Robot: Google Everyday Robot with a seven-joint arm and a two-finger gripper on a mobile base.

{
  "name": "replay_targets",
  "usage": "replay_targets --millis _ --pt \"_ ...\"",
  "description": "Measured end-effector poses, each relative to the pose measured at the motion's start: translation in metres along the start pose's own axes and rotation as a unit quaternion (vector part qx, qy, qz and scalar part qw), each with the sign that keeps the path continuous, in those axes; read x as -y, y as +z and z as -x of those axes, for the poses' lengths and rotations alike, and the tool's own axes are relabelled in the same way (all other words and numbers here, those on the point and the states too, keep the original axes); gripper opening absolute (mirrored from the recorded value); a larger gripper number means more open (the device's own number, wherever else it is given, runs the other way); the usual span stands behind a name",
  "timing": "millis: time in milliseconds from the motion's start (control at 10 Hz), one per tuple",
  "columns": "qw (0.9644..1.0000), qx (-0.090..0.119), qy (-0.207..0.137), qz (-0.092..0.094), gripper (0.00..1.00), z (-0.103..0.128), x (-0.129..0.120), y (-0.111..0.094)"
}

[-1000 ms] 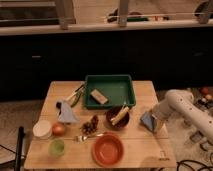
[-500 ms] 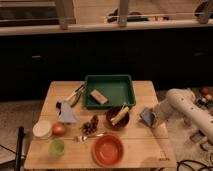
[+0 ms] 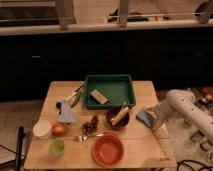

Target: Place sponge in red bowl

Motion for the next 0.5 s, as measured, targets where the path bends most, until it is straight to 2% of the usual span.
replay_targets --millis 100,500 --pt "1.0000 -0.002 0.003 -0.009 0.45 -0.0016 -0.0016 -0.0005" --pt "0.9999 -0.003 0.004 -0.011 0.05 -0.0030 -0.0009 -0.0031"
